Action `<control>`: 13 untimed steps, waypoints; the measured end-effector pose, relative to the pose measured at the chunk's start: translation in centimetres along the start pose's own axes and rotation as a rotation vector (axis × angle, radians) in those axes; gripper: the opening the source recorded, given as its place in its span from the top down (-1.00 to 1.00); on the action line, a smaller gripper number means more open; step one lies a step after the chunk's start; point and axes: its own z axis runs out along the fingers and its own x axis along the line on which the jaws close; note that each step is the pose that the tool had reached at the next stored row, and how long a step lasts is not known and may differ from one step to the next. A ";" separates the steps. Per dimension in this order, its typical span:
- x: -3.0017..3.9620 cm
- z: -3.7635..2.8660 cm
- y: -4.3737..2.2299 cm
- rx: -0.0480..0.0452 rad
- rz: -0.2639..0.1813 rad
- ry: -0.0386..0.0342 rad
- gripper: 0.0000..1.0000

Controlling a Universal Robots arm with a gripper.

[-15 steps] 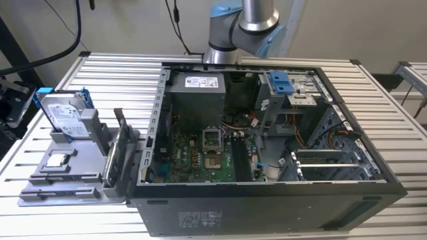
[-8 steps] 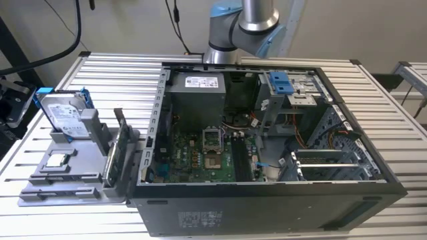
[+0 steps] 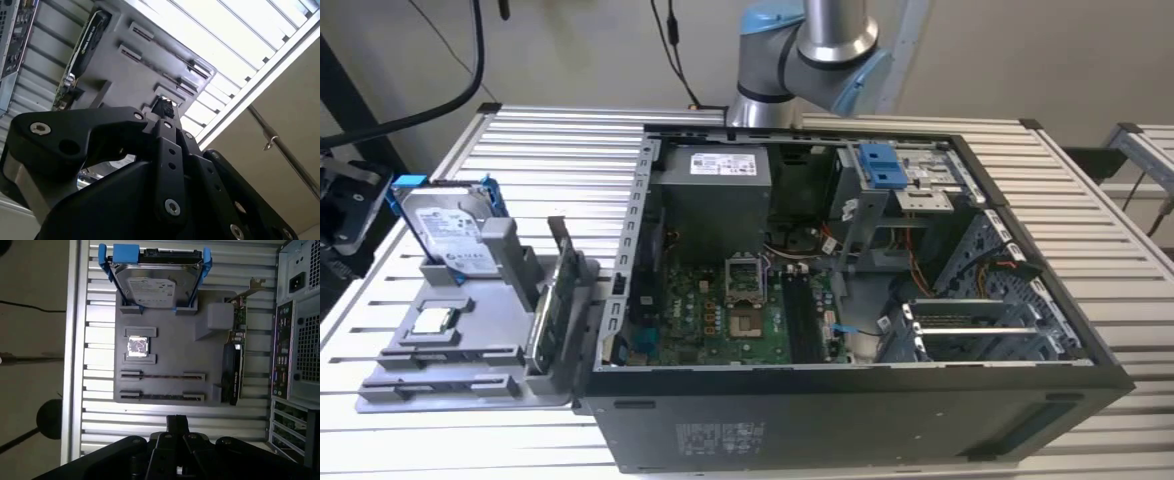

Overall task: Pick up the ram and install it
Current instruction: 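Pick up the ram and move it above insertion slot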

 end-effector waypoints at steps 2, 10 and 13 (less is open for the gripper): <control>0.00 0.00 -0.01 -0.0003 -0.027 0.0013 0.79; 0.00 0.00 0.00 -0.0014 -0.162 0.0081 0.79; 0.00 0.00 0.00 -0.0020 -0.217 0.0109 0.79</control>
